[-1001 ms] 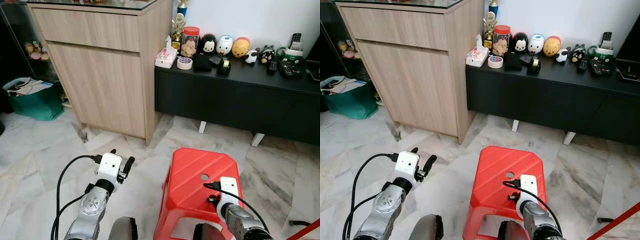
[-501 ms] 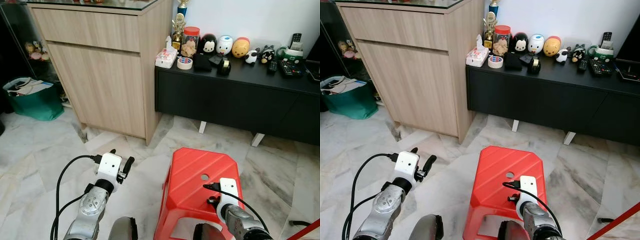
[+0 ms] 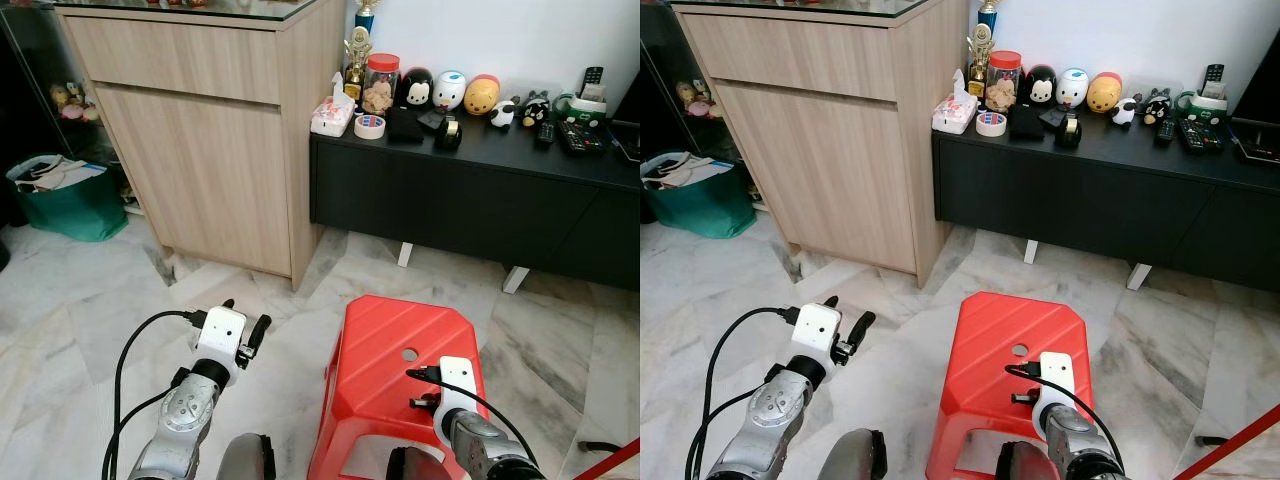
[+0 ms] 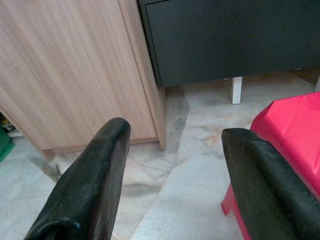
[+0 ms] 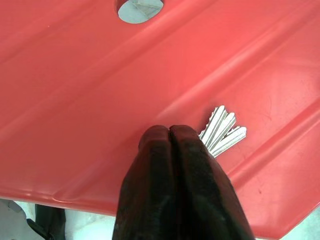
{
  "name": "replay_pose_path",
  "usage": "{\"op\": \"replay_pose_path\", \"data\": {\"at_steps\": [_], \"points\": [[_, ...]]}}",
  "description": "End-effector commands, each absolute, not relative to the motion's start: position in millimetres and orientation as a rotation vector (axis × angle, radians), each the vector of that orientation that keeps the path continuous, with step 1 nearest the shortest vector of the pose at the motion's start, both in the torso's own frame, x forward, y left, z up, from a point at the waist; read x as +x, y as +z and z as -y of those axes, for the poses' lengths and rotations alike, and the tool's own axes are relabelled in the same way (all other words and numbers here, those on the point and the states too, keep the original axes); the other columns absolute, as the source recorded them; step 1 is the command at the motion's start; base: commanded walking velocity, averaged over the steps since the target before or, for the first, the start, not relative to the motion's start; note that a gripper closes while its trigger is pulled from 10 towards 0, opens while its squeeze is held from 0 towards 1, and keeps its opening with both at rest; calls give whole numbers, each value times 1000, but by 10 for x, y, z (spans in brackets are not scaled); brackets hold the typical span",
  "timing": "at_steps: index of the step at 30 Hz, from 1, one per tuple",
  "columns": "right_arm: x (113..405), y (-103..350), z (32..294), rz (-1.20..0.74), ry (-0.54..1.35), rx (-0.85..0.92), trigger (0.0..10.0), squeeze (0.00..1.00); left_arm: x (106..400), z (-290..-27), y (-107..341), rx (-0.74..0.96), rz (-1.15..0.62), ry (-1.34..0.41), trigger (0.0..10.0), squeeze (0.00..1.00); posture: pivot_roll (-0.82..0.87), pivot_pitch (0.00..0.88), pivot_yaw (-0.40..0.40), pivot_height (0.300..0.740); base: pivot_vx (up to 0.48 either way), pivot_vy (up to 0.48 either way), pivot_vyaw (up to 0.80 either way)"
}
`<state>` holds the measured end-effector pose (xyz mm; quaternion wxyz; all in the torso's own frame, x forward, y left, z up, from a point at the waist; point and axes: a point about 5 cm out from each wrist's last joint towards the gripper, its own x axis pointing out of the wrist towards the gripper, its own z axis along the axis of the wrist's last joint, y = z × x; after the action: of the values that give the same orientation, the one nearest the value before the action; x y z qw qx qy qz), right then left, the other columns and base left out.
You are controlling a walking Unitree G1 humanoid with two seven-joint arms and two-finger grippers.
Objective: Hang keys on a hook
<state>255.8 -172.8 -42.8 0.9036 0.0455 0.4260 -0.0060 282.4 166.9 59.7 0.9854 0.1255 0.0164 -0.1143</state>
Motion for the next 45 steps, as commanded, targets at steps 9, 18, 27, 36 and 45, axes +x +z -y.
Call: {"op": "replay_pose_path", "data": {"at_steps": [9, 18, 27, 36, 45], "points": [[2641, -350, 1748, -794, -15, 104, 0, 0, 2793, -1688, 526, 286, -61, -243, 10000, 0, 89, 0, -38, 605, 0, 0, 0], [2986, 61, 1740, -437, -29, 158, 0, 0, 2812, -1704, 493, 295, -76, -233, 10000, 0, 85, 0, -41, 605, 0, 0, 0], [2889, -27, 1768, -463, -27, 96, 10000, 0, 2782, -1789, 370, 298, -127, -203, 10000, 0, 77, 0, -42, 605, 0, 0, 0], [2780, -62, 1844, -423, -54, 147, 10000, 0, 2750, -1823, 319, 298, -142, -197, 10000, 0, 68, 0, -37, 605, 0, 0, 0], [2860, 18, 1694, -391, 25, 190, 10000, 0, 2796, -1794, 353, 299, -120, -213, 10000, 0, 74, 0, -35, 660, 0, 0, 0]]}}
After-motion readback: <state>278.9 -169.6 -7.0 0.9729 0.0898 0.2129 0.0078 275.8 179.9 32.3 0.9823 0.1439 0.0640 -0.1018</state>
